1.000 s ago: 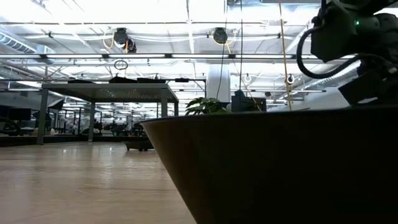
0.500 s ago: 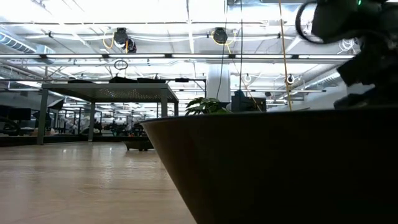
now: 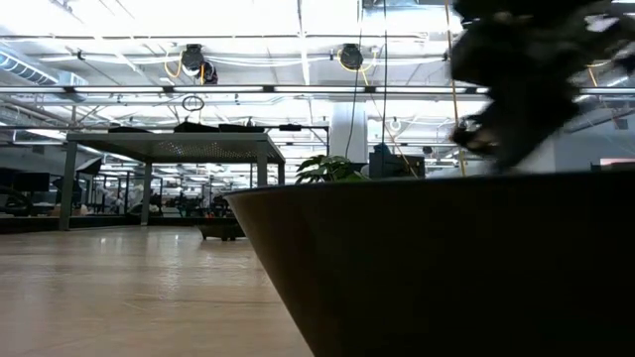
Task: Pick & Place Mini shaped plates
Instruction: Move the black distorted square plate to the center of the table, then stack the black square plate on top of the other black square plates on the shelf
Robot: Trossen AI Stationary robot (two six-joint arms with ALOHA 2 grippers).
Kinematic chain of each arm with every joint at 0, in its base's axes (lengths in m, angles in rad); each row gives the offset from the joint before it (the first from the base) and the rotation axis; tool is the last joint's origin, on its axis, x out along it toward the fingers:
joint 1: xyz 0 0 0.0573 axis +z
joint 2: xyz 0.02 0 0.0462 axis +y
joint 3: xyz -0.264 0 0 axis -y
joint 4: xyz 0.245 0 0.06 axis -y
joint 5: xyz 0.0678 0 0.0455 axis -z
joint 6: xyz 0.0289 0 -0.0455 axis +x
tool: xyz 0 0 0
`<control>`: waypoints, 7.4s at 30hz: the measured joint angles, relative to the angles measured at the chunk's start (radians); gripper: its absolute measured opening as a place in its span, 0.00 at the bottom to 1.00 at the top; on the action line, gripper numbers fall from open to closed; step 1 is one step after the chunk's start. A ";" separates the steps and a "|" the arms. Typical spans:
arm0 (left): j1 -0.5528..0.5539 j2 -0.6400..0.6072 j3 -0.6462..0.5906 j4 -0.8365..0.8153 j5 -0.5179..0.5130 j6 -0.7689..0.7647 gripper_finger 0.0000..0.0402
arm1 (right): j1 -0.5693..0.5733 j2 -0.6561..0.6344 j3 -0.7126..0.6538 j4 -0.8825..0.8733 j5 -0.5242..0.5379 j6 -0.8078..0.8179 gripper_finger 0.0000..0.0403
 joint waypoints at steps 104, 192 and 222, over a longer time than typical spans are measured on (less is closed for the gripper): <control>0.090 0.688 0.002 -0.730 0.144 0.688 0.21 | -0.148 -0.889 -0.647 0.764 0.541 0.320 0.32; 0.596 0.030 0.000 -0.800 -0.080 0.168 0.04 | -0.148 -0.886 -0.690 0.782 0.547 0.313 0.32; 0.600 0.030 0.068 -1.004 -0.014 0.214 0.04 | -0.148 -0.886 -0.690 0.782 0.547 0.313 0.32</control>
